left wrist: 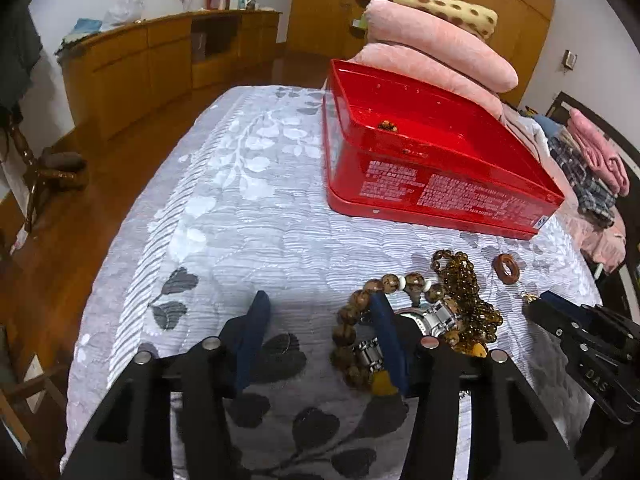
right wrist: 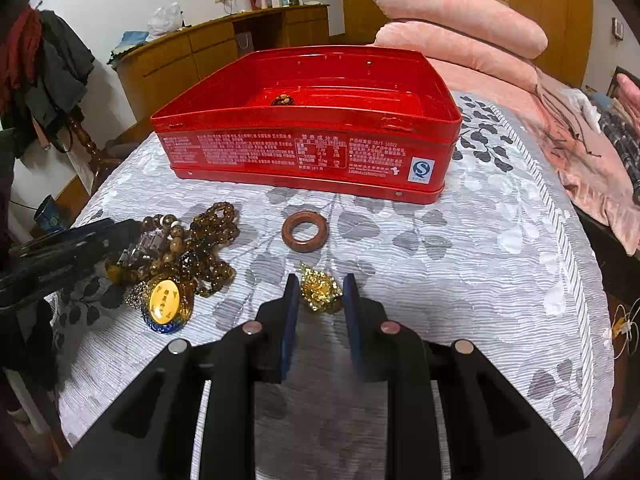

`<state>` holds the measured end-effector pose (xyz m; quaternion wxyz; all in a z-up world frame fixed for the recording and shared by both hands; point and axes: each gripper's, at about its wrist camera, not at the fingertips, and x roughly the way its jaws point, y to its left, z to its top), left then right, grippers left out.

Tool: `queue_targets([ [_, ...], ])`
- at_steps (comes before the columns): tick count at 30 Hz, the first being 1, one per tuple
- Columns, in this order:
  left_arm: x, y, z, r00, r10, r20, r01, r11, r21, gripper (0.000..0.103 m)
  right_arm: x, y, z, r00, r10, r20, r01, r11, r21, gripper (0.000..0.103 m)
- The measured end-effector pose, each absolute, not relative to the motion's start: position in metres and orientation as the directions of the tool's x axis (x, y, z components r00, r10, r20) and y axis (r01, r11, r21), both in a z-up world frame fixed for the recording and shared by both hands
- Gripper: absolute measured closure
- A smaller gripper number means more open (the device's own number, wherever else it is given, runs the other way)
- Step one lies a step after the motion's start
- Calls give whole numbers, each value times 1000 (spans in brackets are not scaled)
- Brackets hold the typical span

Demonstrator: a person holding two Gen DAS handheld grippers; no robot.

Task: Organize jewelry
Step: 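Close the left tool on the wooden bead watch bracelet while the right tool approaches the gold pendant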

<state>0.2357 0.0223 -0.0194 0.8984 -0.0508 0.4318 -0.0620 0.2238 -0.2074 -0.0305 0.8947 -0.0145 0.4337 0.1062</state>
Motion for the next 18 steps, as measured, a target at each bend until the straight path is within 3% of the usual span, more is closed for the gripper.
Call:
queue_targets([
  [5, 235, 16, -18, 613, -174, -771, 102, 985, -141, 63, 225, -206, -31, 598, 186, -779, -208, 975, 74, 82],
  [10, 237, 12, -18, 614, -168, -771, 112, 986, -126, 66, 227, -206, -34, 589, 189, -786, -206, 975, 80, 82],
  [14, 241, 9, -18, 614, -175, -770, 118, 985, -129, 89, 229, -205, -34, 586, 190, -788, -206, 975, 83, 82],
  [18, 236, 23, -17, 622, -214, -753, 84, 975, -208, 92, 227, -205, -34, 585, 190, -788, -205, 975, 83, 82],
])
